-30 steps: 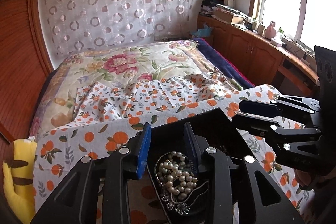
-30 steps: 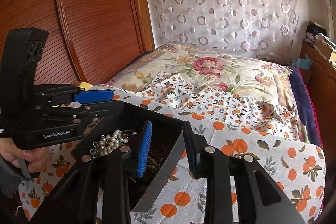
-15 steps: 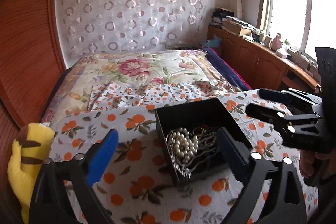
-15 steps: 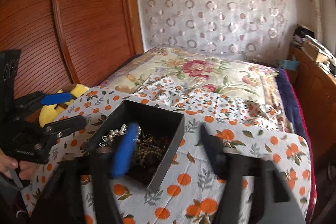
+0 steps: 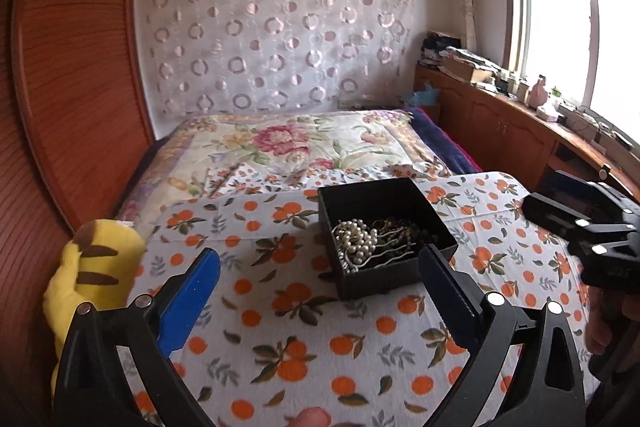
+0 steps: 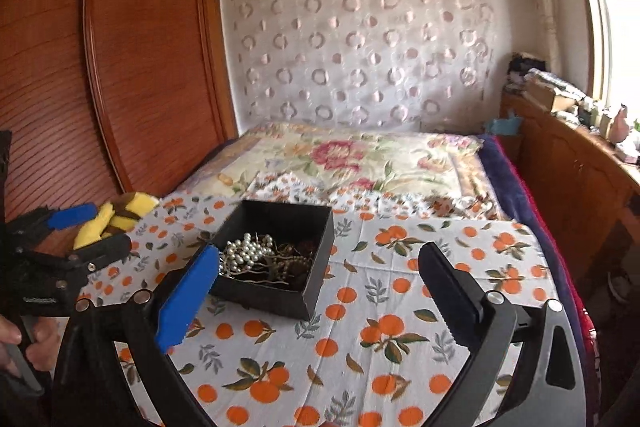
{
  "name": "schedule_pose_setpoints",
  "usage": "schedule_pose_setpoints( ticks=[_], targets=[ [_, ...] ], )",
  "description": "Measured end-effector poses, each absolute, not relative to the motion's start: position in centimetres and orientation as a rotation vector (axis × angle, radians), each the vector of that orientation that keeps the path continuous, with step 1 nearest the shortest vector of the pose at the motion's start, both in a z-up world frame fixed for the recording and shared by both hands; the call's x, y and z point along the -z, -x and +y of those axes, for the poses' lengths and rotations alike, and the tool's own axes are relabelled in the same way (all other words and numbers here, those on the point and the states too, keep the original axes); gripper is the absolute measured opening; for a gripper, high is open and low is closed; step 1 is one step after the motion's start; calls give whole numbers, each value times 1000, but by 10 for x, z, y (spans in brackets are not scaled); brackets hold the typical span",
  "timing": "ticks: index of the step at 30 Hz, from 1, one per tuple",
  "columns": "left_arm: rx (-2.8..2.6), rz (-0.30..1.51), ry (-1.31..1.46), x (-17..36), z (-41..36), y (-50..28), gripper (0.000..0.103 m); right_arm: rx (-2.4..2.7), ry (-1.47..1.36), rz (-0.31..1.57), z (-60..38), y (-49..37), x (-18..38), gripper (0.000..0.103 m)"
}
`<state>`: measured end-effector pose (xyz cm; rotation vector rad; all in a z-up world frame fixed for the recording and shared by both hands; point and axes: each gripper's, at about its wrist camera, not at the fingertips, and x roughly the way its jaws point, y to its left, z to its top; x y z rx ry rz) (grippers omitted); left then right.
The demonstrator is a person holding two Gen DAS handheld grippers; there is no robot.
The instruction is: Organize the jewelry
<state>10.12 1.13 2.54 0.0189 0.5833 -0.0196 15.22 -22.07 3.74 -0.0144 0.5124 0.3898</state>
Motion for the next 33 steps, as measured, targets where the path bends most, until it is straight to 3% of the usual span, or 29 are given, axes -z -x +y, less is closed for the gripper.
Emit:
schedule_pose_setpoints(
  ticks=[8,33],
  targets=[
    [2,539,2,-35,14,-62,95,-347,-5,416,-231,-105,-54,100],
    [2,502,4,-45,13,-41,95,-346,-10,415,-232,-82,-46,100]
  ],
)
